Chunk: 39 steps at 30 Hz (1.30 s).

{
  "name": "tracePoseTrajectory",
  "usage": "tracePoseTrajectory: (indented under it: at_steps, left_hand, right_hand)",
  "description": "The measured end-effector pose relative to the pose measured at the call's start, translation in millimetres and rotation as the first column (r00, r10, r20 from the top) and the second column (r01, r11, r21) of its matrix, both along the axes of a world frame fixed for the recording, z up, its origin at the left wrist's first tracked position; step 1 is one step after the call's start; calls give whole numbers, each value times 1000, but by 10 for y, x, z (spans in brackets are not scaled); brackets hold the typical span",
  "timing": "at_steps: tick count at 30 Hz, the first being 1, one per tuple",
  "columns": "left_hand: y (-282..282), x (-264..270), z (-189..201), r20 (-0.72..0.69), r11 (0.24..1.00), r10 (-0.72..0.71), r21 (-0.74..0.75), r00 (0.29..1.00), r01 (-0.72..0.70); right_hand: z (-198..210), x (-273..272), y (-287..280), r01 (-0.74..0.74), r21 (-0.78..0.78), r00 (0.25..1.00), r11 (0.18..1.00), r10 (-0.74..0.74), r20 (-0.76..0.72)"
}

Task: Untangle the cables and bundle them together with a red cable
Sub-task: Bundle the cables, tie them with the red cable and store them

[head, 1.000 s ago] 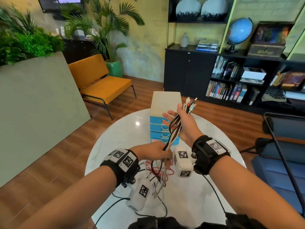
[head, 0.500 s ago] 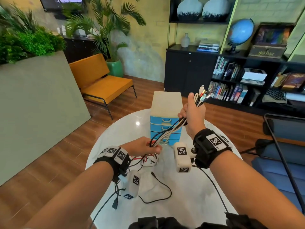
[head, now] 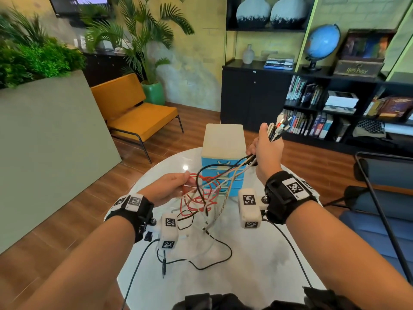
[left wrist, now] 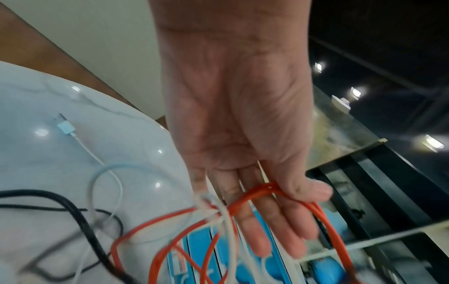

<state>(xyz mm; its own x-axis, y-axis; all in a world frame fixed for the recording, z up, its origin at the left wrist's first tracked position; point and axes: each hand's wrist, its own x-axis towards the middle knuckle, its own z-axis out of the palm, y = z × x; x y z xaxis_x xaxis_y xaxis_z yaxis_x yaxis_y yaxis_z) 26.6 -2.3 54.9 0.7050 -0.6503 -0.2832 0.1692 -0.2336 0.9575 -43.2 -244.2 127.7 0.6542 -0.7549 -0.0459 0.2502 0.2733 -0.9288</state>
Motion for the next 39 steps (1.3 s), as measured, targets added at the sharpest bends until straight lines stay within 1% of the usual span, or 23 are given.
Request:
tracePoseTrajectory:
  at_steps: [1, 2, 4, 5, 8, 10, 11, 14, 17, 19, 21, 22, 25, 27, 30, 32, 33, 34, 35, 36, 37, 38, 39]
  left_hand:
    - [54, 22, -20, 34, 999, 37, 14, 999, -37]
    - [128, 63, -59, 109, 995, 65, 69, 992, -73]
    - [299, 161, -158, 299, 957, 45, 262, 953, -127]
    - [386, 214, -207, 366, 922, 27, 351, 930, -165]
    - [521, 344, -296, 487, 797, -15, 533, 873, -283]
    - [498, 375, -278, 540, 693, -53, 626, 840, -358]
    - [478, 394, -273, 562, 652, -49, 644, 826, -400]
    - [491, 471, -276, 581, 585, 56, 640, 812, -498]
    - [643, 512, -260, 564, 485, 152, 672, 811, -559]
    - [708, 527, -234, 564, 430, 105, 717, 819, -549]
    - [699, 514, -181, 570, 376, 42, 752, 820, -542]
    - [687, 507, -165, 567, 352, 34, 764, 823, -541]
    - [673, 503, -175, 589, 305, 36, 763, 807, -570]
    - [651, 494, -167, 578, 286, 18, 779, 816, -558]
    - [567, 473, -148, 541, 316, -5, 799, 841, -512]
    - [450, 450, -171, 521, 371, -106, 811, 847, -452]
    - [373, 442, -202, 536, 427, -167, 795, 827, -430]
    - [267, 409, -206, 561, 527, -204, 754, 802, -392]
    - [141, 356, -195, 589, 658, -214, 677, 779, -331]
    - [11, 276, -148, 597, 779, -218, 583, 772, -231]
    - [-130, 182, -75, 580, 860, -234, 498, 780, -112]
    - [-271, 69, 22, 534, 903, -261, 430, 804, 7]
    - [-388, -17, 90, 486, 916, -305, 386, 819, 112]
  right_hand:
    - [12, -2, -15, 2, 2, 1000, 1000, -2, 5]
    - [24, -7, -41, 8, 7, 1000, 1000, -8, 11]
    - [46, -24, -112, 25, 11, 999, 1000, -25, 21]
    - [54, -34, -134, 29, 15, 999, 999, -29, 23]
    - [54, -38, -114, 28, 22, 999, 999, -28, 26]
    - [44, -36, -44, 19, 8, 1000, 1000, -19, 22]
    - [40, -34, -9, 13, 1, 1000, 1000, -13, 23]
    - [55, -44, 21, 7, -7, 1000, 1000, -7, 21]
    - [112, -78, -65, 34, 35, 999, 999, -35, 41]
    - [147, -91, -110, 45, 50, 998, 998, -48, 50]
    - [149, -89, -92, 53, 17, 998, 998, -53, 31]
    - [137, -81, -71, 57, -3, 998, 998, -57, 19]
    - [97, -61, -43, 69, -27, 998, 997, -69, 1]
    - [82, -59, -34, 64, -15, 998, 998, -64, -3]
    - [76, -39, 12, 47, 10, 999, 999, -47, 10]
    - [61, -13, 64, 32, 17, 999, 999, -33, 18]
    - [49, 2, 97, 22, 19, 1000, 1000, -22, 19]
    - [34, 16, 134, 8, 22, 1000, 1000, -9, 21]
    - [21, 27, 171, -9, 28, 1000, 1000, 8, 25]
    - [8, 36, 205, -27, 32, 999, 999, 26, 29]
    - [-2, 40, 230, -40, 33, 999, 999, 39, 29]
    - [-7, 42, 246, -48, 32, 999, 998, 47, 28]
    - [-8, 43, 251, -51, 32, 998, 998, 50, 28]
